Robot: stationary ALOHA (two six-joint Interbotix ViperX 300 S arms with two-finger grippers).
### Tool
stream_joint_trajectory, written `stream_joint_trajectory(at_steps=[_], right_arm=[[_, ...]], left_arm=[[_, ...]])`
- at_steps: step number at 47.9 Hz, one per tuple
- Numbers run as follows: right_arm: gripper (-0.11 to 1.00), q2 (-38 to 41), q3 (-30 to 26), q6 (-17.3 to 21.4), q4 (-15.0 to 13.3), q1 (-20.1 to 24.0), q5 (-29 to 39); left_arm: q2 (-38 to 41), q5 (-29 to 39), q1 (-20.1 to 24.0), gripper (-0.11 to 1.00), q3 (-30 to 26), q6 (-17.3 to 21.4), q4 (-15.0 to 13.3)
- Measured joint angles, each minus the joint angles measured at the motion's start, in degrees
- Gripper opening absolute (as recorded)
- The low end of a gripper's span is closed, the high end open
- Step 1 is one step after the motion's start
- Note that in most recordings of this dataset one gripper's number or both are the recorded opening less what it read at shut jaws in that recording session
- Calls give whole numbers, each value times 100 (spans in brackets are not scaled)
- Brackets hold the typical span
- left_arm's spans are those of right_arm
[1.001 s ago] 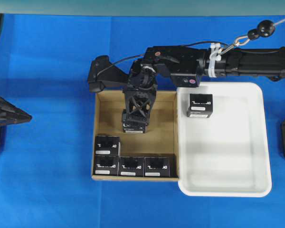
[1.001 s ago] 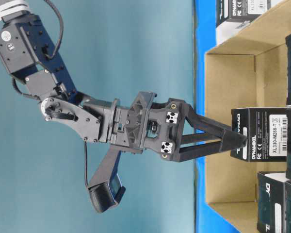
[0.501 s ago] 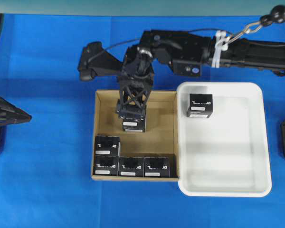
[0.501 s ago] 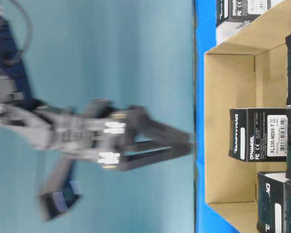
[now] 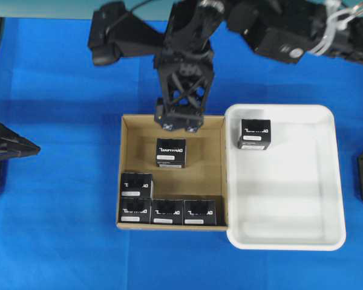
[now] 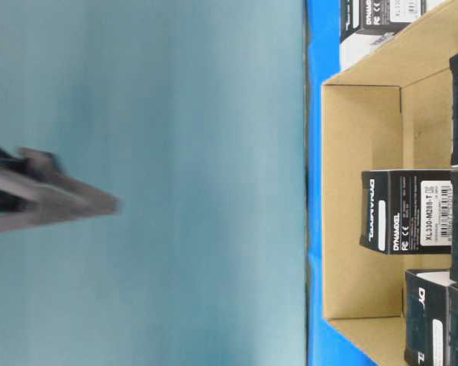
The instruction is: Pick the box from inside the cardboard box.
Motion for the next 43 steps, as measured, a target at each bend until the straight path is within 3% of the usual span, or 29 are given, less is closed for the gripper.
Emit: stream_joint_trajectory(at_steps=[11, 21, 32, 43], right_arm=[[98, -114, -536, 62, 0, -53, 114], [98, -141, -466, 62, -9, -88, 123], [98, -149, 132, 62, -132, -53, -70], [98, -132, 1178, 62, -475, 35, -914]], left_arm=[[9, 0, 0, -7, -44, 9, -9], [9, 0, 0, -7, -44, 0, -9], [9, 0, 0, -7, -44, 0, 0], [9, 0, 0, -7, -53, 9, -9]])
